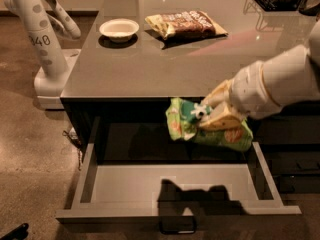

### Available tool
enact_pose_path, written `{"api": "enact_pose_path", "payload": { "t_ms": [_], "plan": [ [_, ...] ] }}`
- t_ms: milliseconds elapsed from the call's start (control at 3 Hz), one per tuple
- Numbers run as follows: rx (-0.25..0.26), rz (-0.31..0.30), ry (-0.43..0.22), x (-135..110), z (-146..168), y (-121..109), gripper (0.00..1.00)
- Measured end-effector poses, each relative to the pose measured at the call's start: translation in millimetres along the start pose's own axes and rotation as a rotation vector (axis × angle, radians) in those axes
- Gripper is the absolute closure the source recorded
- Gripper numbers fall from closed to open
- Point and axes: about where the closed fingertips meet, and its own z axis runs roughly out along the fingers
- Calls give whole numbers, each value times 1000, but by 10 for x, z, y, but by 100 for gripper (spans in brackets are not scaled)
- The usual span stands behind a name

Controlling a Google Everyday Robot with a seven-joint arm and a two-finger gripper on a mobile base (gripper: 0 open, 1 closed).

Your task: Place green rice chip bag into top drawer

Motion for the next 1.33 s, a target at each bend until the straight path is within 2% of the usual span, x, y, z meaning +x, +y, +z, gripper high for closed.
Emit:
{"api": "enact_pose_path", "payload": {
  "t_ms": [333,667,1333],
  "plan": [
    [-13,34,1,152,317,202,81],
    [8,48,1,257,546,255,58],
    [50,52,-14,343,755,214,11]
  ]
}}
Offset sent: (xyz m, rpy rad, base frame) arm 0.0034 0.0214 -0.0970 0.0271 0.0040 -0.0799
